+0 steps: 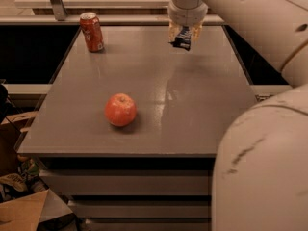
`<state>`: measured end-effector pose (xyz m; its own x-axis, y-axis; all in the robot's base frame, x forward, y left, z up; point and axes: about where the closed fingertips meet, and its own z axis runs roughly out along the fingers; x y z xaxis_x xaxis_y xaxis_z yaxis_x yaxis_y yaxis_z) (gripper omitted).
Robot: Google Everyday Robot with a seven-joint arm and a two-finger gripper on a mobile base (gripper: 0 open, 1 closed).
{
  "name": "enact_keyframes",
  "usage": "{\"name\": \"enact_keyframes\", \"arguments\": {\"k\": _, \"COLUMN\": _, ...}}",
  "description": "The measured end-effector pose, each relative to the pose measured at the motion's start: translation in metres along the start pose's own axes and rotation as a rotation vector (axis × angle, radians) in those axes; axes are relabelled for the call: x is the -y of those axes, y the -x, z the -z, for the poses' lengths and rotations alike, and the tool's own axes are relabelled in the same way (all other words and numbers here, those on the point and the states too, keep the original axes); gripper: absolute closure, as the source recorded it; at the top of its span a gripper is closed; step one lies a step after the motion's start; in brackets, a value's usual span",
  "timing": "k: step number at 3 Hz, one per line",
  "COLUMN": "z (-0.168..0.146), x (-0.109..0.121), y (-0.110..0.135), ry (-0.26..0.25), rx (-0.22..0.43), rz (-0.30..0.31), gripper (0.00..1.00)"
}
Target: Move rxbar blueberry near coke can
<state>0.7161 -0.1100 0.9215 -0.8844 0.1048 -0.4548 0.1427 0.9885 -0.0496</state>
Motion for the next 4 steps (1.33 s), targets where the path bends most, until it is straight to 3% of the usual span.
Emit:
{"name": "enact_keyframes", "arguments": {"k": 2, "z": -0.007, "x": -0.075, "y": 0.022, "ry": 0.101, "rx": 0.03, "rz": 0.05, "gripper": 1.0}}
{"name": "enact_keyframes", "arguments": {"k": 4, "z": -0.023, "x": -0.127, "y": 0.025, "ry": 0.21, "rx": 0.031, "rz": 0.172, "gripper": 1.0}}
